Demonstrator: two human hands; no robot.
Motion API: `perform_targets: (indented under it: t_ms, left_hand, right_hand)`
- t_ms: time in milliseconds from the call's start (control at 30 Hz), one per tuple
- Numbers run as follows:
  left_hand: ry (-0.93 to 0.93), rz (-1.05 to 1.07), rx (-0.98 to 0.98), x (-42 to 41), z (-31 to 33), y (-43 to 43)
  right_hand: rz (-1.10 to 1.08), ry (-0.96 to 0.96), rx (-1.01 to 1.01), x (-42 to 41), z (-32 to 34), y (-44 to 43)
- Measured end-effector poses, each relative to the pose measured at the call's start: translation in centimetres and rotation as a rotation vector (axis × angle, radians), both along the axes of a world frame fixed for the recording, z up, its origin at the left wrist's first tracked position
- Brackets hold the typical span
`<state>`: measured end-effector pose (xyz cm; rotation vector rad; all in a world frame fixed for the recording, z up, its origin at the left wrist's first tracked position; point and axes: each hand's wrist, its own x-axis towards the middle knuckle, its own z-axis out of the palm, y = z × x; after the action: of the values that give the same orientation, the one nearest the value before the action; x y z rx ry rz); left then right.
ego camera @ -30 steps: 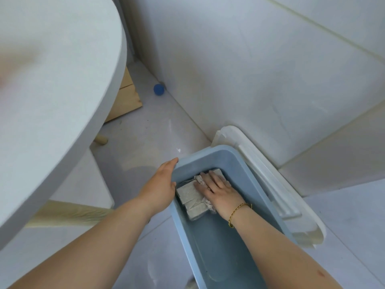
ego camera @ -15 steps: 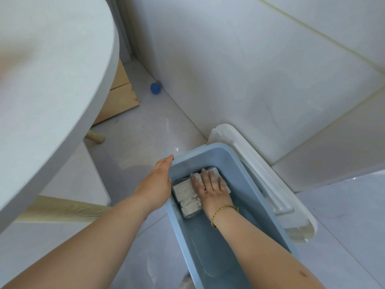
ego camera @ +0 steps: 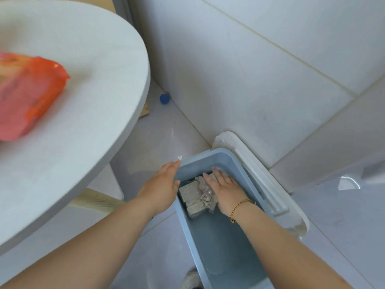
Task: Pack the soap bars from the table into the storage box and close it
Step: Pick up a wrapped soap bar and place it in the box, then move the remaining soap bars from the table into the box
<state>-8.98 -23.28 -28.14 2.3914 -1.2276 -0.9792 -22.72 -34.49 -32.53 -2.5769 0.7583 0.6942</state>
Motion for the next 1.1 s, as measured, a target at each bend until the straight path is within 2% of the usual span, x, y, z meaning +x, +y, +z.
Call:
perform_targets:
  t_ms: [233, 367, 467, 567, 667, 733, 800, 900, 1100]
  left_hand:
    - [-0.075, 0.010, -0.146, -2.9, 8.4, 4.7]
    - [-0.078, 0.017, -0.302, -5.0, 14.6, 9.3]
    - [-0.144, -0.001, -0.491, -5.8, 17.7, 13.3]
    - [-0.272, 0.031, -0.692, -4.9, 19.9, 17.6]
    - [-0.577, 0.075, -0.811, -2.3, 20.6, 21.9]
    - [-0.684, 0.149, -0.849, -1.2, 20.9, 23.7]
    - [-0.765, 0.260, -0.827, -0.3, 20.9, 25.5]
    - [-0.814, 0.389, -0.727, 0.9, 20.3, 26.9]
    - [-0.881, 0.410, -0.594, 2.3, 19.5, 27.6]
  right_hand:
    - [-0.062, -0.073, -0.035, -2.4, 9.3, 2.9]
    - [-0.143, -0.359, -0.078, -2.8, 15.9, 4.9]
    - [-0.110, -0.502, -0.041, -2.3, 20.9, 7.2]
    - [-0.088, -0.643, 0.003, -0.9, 25.3, 10.1]
    - [-0.076, -0.775, 0.071, 1.7, 28.6, 13.0]
    - [-0.051, -0.850, 0.075, 3.3, 30.5, 14.5]
    - [-0.009, -0.853, 0.039, 5.6, 32.0, 16.2]
    - [0.052, -0.739, 0.006, 8.8, 33.5, 18.6]
    - [0.178, -0.455, -0.210, 13.9, 34.3, 21.5]
